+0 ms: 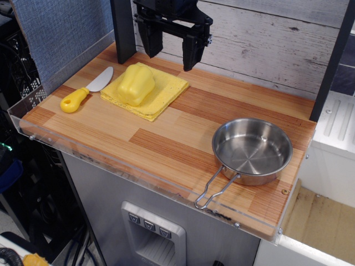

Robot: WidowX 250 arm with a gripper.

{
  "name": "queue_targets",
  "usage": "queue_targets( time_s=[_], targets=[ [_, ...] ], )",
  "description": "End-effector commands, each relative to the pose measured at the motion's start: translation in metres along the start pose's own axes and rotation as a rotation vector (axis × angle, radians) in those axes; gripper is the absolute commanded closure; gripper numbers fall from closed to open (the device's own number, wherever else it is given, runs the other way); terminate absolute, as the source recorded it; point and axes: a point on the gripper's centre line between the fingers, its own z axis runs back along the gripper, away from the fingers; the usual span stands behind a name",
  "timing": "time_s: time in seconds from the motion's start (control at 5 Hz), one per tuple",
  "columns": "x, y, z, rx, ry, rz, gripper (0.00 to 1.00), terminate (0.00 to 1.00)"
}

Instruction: Place the knife to the left side of the yellow towel and pepper.

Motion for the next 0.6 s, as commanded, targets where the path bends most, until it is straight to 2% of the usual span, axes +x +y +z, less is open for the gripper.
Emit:
queue_targets(
  time_s=[0.0, 0.2, 0.4],
  targets=[
    [-0.0109, -0.0047, 0.0160, 0.089, 0.075, 0.044, 0.00, 0.00],
    [-0.0109, -0.0047, 0.0160, 0.089, 0.075, 0.044, 0.00, 0.00],
    [-0.0109, -0.0047, 0.0160, 0.089, 0.075, 0.044, 0.00, 1.00]
  ],
)
